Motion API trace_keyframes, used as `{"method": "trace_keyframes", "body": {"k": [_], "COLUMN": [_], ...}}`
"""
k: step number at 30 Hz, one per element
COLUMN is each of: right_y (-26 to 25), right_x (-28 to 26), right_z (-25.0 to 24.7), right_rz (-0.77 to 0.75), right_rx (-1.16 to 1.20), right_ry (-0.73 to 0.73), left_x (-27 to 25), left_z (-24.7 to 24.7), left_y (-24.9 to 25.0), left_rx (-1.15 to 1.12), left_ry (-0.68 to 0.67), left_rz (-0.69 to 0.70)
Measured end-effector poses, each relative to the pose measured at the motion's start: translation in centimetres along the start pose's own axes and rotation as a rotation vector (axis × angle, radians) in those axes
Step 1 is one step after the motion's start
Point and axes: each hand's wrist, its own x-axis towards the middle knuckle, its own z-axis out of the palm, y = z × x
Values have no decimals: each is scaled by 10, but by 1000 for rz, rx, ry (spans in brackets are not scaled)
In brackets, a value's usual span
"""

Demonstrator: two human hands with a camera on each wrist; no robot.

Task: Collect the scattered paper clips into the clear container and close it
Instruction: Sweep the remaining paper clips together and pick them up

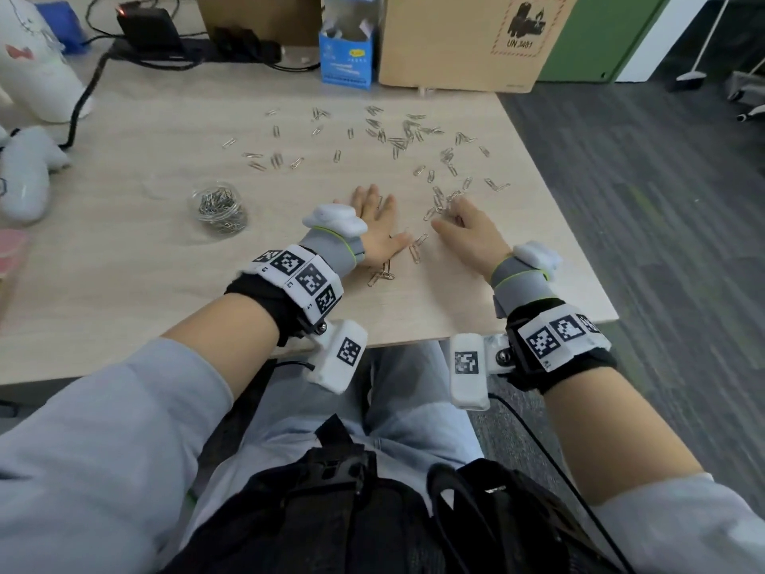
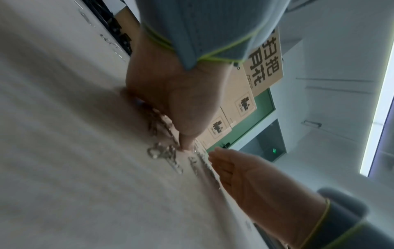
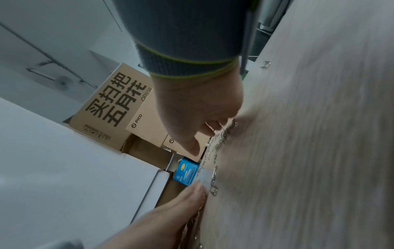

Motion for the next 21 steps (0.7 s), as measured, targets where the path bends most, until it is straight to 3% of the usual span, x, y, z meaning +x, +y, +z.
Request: {"method": "trace_keyframes", "body": {"k": [3, 5, 8, 10, 21], "right_y": [5, 14, 26, 27, -14], "right_x": [2, 5, 6, 2, -2], "right_z": [-9, -17, -17, -12, 20], "right_rz": [-1, 118, 301, 325, 22], "right_rx": [-162, -309, -369, -367, -259], "right_ry": [151, 252, 199, 134, -171], "left_x": [-3, -10, -17, -18, 5], "left_z": [-17, -27, -26, -15, 10], "left_y": [-8, -16, -27, -29, -14], "left_rx": [-31, 23, 84, 138, 139], "left_ry": [-24, -46, -109, -139, 14], "left_rz": [37, 59, 69, 61, 63]}}
